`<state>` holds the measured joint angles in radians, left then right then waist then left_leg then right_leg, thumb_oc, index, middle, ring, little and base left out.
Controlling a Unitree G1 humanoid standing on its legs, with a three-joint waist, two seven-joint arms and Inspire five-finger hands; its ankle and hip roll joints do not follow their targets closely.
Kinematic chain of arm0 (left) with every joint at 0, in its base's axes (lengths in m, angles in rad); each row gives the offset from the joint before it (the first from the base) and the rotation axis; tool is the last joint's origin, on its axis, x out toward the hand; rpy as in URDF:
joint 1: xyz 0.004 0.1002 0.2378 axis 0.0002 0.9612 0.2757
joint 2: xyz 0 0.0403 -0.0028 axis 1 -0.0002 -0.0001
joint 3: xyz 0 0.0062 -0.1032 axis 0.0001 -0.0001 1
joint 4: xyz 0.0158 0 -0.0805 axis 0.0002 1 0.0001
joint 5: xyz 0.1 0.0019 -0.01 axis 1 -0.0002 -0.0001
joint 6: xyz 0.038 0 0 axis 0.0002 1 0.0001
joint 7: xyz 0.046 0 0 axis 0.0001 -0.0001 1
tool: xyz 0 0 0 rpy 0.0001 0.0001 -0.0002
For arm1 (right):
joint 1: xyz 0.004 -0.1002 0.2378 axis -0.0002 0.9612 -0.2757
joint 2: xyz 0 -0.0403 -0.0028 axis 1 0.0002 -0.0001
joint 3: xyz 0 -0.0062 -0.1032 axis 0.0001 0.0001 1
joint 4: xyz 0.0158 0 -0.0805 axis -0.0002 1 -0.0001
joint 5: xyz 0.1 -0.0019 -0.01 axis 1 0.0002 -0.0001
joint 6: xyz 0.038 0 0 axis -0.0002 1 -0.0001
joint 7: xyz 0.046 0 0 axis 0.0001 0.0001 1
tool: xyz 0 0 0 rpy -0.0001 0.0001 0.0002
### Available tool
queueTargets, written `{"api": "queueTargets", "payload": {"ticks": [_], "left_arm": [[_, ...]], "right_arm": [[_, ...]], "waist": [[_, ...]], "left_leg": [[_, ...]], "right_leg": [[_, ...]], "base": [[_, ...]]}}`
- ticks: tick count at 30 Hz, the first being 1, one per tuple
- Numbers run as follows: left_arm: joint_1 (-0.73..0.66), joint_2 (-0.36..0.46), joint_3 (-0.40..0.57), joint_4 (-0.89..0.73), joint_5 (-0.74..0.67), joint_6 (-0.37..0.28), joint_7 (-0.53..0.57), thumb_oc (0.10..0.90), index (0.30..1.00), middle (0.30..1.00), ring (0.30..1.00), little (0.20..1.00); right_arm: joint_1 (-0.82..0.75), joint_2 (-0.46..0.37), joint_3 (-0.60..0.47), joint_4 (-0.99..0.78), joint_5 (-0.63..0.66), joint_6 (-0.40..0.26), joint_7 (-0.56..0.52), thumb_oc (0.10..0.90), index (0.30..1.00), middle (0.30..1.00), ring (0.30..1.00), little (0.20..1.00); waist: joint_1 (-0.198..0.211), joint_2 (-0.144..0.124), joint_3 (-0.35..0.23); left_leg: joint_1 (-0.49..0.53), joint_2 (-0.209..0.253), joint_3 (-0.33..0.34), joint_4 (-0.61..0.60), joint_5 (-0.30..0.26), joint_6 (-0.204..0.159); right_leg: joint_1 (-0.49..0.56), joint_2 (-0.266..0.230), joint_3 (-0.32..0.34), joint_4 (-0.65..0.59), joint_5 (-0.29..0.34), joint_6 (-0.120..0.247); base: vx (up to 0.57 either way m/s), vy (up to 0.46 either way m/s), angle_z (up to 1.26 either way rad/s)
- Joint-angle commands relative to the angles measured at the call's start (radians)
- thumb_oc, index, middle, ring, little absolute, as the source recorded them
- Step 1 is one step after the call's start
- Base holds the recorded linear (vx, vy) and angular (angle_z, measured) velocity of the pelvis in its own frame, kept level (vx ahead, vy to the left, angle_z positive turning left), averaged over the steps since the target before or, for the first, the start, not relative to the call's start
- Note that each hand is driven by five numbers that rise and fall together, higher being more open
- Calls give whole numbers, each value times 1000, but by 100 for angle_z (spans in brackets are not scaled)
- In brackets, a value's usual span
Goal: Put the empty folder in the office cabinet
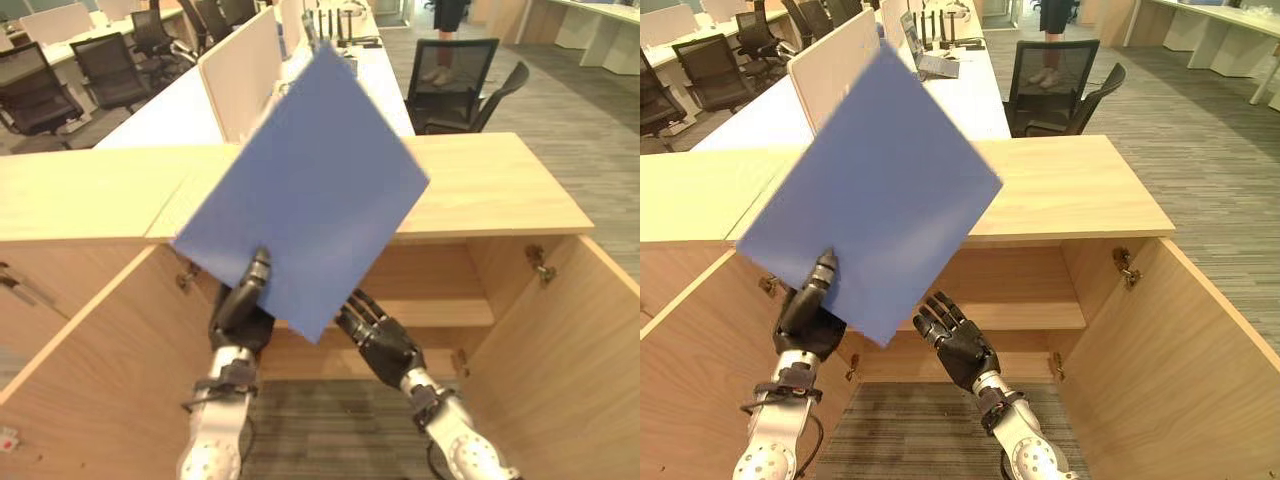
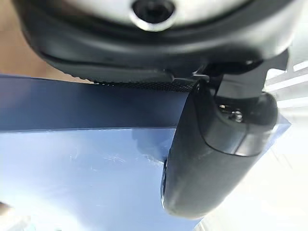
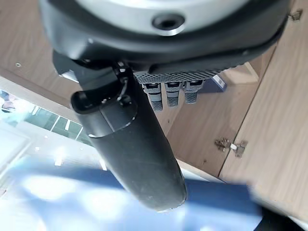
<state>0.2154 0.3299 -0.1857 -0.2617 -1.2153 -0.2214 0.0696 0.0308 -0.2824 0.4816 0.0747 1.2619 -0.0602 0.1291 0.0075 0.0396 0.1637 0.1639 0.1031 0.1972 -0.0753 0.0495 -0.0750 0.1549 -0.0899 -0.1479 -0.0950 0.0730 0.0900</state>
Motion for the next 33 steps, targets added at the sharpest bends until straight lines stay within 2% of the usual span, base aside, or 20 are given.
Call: {"api": "queueTargets", "payload": {"ticks": [1, 7, 17, 33], "left_arm": [[-155, 26, 88, -99, -16, -38, -154, 400, 300, 300, 300, 300], [-127, 27, 122, -57, -6, -21, -190, 400, 300, 300, 300, 300], [-125, 28, 115, -20, 25, -3, -193, 400, 300, 300, 300, 300], [-145, 38, -48, -6, 54, 91, -244, 400, 300, 300, 300, 300]], "right_arm": [[-101, 34, -61, -180, 63, -66, 114, 800, 900, 900, 900, 900], [-110, 35, -79, -255, 91, -74, 154, 800, 900, 900, 900, 900], [-157, 49, -112, -310, 100, -112, 120, 800, 900, 900, 900, 900], [-199, 87, -80, -253, 118, -104, 74, 800, 900, 900, 900, 900]], "waist": [[-13, -28, -6], [-13, -25, -6], [-15, -27, -9], [-20, -31, -3]], "left_leg": [[9, -15, -69, 167, -166, -22], [10, -12, -67, 174, -168, -22], [10, -10, -67, 180, -171, -23], [6, -10, -67, 187, -173, -22]], "right_leg": [[55, 44, -22, 25, -151, -29], [59, 45, -22, 27, -154, -32], [58, 46, -21, 29, -157, -35], [58, 46, -19, 34, -156, -37]], "base": [[0, 0, 0], [0, 0, 0], [0, 0, 0], [0, 0, 0]]}}
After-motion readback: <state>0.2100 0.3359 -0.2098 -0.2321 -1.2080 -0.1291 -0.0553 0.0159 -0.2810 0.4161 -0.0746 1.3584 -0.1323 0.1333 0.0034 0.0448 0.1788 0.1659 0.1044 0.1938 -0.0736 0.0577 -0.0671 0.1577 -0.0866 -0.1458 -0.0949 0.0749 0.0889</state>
